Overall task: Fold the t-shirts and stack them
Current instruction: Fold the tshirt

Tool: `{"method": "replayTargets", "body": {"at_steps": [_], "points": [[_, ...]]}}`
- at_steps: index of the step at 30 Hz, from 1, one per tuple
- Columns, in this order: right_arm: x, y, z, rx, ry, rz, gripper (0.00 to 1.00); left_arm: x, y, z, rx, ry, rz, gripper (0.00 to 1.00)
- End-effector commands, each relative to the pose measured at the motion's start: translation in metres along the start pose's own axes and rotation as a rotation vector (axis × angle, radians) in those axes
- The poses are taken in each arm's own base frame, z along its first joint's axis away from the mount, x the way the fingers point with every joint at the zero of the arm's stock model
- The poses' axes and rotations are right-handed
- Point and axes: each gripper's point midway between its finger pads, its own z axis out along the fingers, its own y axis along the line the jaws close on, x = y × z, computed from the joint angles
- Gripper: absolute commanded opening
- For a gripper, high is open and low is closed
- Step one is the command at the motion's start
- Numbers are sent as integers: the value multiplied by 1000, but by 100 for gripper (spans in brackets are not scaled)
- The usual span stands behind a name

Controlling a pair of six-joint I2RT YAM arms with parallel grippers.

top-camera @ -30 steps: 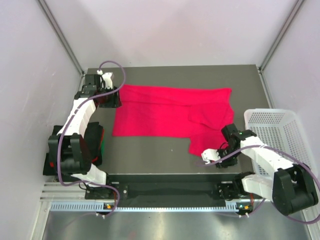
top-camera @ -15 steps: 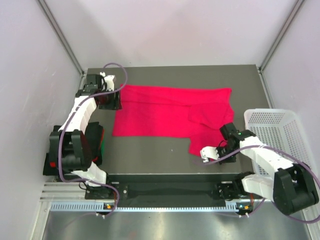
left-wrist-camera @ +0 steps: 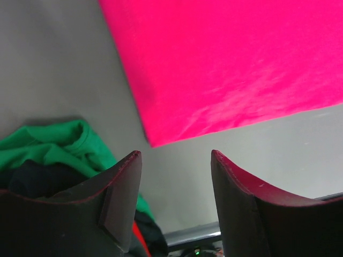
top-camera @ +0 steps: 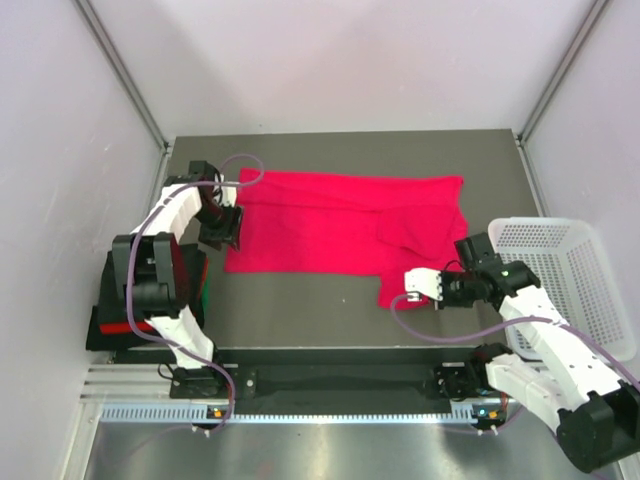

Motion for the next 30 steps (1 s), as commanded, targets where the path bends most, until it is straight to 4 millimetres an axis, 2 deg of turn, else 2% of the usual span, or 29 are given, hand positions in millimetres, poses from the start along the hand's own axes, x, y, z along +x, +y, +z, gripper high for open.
{"method": "replayTargets", "body": {"at_steps": [1, 6, 10, 19, 23, 27, 28, 30], "points": [[-9, -6, -7, 33, -44, 40, 0, 5, 14, 0, -67, 64, 24, 56], [-8, -11, -11, 49, -35, 35, 0, 18, 22, 10, -95, 147, 14, 52], [-9, -14, -11, 56, -40, 31, 1, 35, 19, 21, -69, 199, 9, 51], [-10, -16, -9, 47, -42, 39, 1, 45, 14, 44, -17, 246, -2, 51], [-9, -16, -8, 50, -38, 45, 1, 51, 18, 52, -30, 264, 1, 49], [-8, -15, -6, 51, -35, 49, 1, 58, 17, 59, -19, 287, 6, 35], [-7, -15, -5, 55, -34, 50, 1, 59, 16, 61, -11, 293, 5, 22], [-5, -17, -5, 65, -26, 60, 0, 61, 12, 63, 14, 306, 2, 7]]}}
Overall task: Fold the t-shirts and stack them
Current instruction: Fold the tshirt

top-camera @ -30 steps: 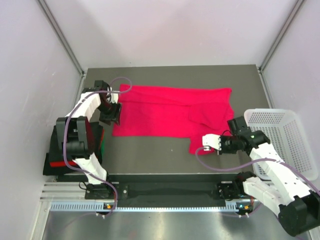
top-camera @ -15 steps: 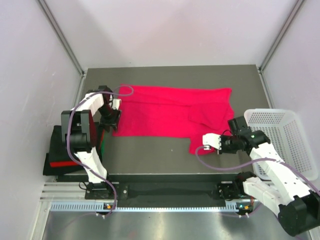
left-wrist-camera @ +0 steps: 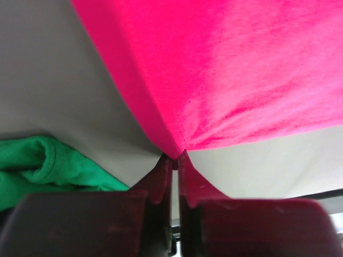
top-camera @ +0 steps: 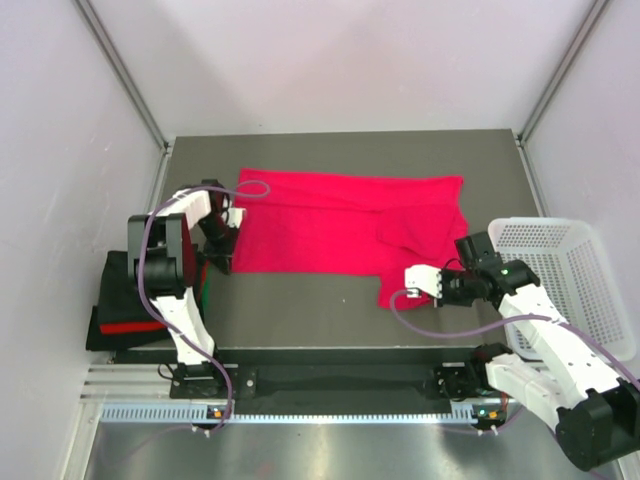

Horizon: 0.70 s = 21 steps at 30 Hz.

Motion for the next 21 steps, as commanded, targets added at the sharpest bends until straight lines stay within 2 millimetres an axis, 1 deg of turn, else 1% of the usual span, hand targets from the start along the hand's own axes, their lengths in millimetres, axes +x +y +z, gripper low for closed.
{"method": "replayTargets", "body": {"at_steps": [1, 5, 6, 8, 9, 10, 11, 12, 14, 15, 16, 17, 18, 20, 21], "points": [[-7, -17, -7, 69, -28, 15, 0, 4, -5, 13, 44, 30, 9, 0], [-7, -41, -23, 180, -28, 57, 0, -6, -7, -3, 46, -17, 17, 0], [-8, -48, -27, 214, -33, 69, 0, -11, -7, -13, 41, -41, 22, 0], [-9, -63, -38, 275, -37, 95, 0, -17, -7, -24, 35, -68, 27, 0], [-8, -73, -43, 320, -35, 116, 0, -21, -7, -37, 31, -94, 34, 0], [-7, -80, -45, 340, -30, 133, 0, -24, -8, -43, 28, -105, 37, 0], [-6, -92, -54, 386, -26, 164, 0, -26, -8, -50, 22, -123, 44, 0], [-5, -98, -57, 402, -25, 183, 0, -32, -8, -58, 19, -144, 48, 0], [-4, -116, -65, 441, -29, 223, 0, -34, -9, -66, 19, -152, 57, 0], [-4, -123, -68, 457, -34, 238, 0, -40, -8, -70, 20, -170, 63, 0], [-4, -134, -70, 468, -36, 254, 0, -41, -10, -72, 27, -165, 66, 0], [-5, -142, -72, 484, -43, 273, 0, -43, -11, -69, 32, -153, 67, 0], [-6, -149, -72, 492, -48, 287, 0, -52, -10, -74, 29, -172, 72, 0], [-7, -169, -71, 513, -61, 322, 0, -59, -8, -72, 29, -165, 69, 0], [-8, -177, -72, 525, -67, 331, 0, -68, -6, -78, 21, -186, 72, 0]]}}
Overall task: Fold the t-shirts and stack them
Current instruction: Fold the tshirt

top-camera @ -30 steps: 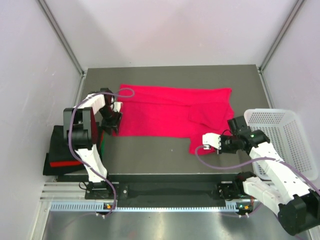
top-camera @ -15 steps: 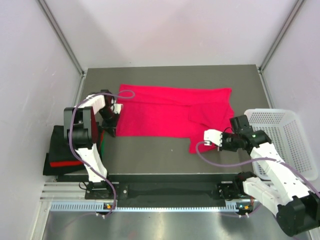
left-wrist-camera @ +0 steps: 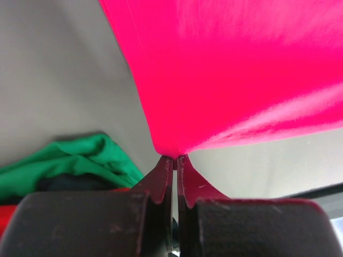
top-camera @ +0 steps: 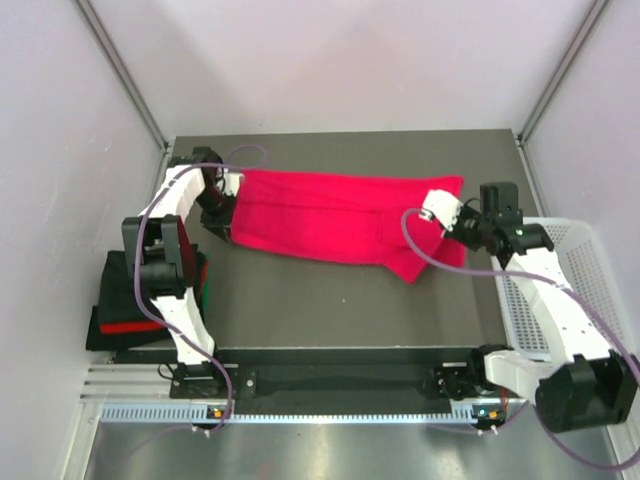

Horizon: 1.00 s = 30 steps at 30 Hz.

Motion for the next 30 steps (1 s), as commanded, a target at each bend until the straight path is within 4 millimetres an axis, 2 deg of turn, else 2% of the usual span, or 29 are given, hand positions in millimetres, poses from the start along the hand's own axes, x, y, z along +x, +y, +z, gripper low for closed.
{"method": "replayTargets", "body": {"at_steps": [1, 4, 5, 7, 8, 9, 10, 11, 13, 14, 15, 18, 19, 21, 25, 30], "points": [[-25, -49, 6, 115, -61, 68, 0, -19, 1, -11, 4, -24, 22, 0], [-33, -74, 22, 140, -66, 105, 0, -36, 7, -8, -11, -28, 26, 0], [-35, -82, 26, 152, -69, 120, 0, -38, 10, 0, -9, -4, 23, 0], [-36, -99, 42, 155, -59, 145, 0, -57, 15, -5, -22, -39, 29, 0], [-37, -104, 48, 155, -60, 167, 0, -61, 18, 4, -20, -26, 27, 0], [-38, -109, 54, 153, -58, 180, 0, -76, 21, -2, -37, -60, 36, 0], [-38, -118, 66, 144, -52, 195, 0, -82, 23, -2, -40, -67, 36, 0], [-38, -122, 73, 142, -51, 216, 0, -97, 26, 2, -44, -86, 42, 0], [-38, -132, 91, 132, -43, 236, 0, -105, 28, 5, -49, -82, 44, 0], [-39, -135, 97, 132, -45, 251, 0, -108, 29, 17, -44, -64, 40, 0], [-39, -139, 102, 132, -44, 258, 0, -120, 30, 11, -54, -98, 48, 0], [-33, -145, 129, 117, -22, 284, 0, -135, 36, 17, -73, -141, 46, 0], [-36, -153, 130, 129, -29, 285, 0, -141, 37, 19, -82, -163, 49, 0], [-32, -154, 143, 121, -21, 298, 0, -144, 39, 23, -88, -167, 48, 0], [-33, -161, 154, 127, -23, 311, 0, -148, 38, 29, -78, -179, 41, 0], [-27, -167, 162, 153, -17, 330, 0, -160, 37, 28, -78, -223, 45, 0]]}}
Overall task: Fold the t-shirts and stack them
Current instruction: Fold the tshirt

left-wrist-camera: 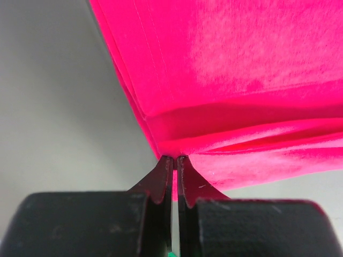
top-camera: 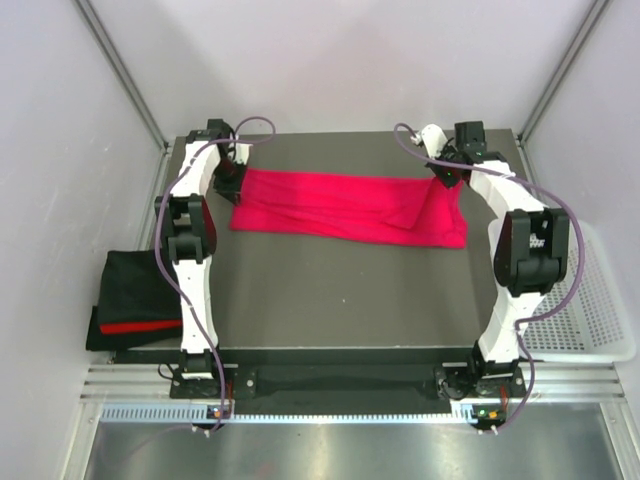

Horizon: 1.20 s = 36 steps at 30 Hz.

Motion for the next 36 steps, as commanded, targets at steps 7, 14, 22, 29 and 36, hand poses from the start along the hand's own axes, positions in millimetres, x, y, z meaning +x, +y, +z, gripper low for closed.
{"method": "replayTargets", "body": {"at_steps": [7, 14, 22, 29, 36], "points": [[-29, -46, -7, 124, -89, 49, 0, -41, 3, -15, -29, -157, 23, 0], [-33, -53, -3, 138, -92, 68, 0, -48, -12, -9, -21, -167, 34, 0], [-22, -52, -3, 159, -56, 124, 29, -71, 15, -50, -211, -300, -79, 34], [-23, 9, -20, -101, -99, 137, 34, -46, -24, -68, -151, -340, 11, 37], [12, 81, 6, -351, 27, 97, 32, -10, -60, -3, -69, -140, 91, 35]]}}
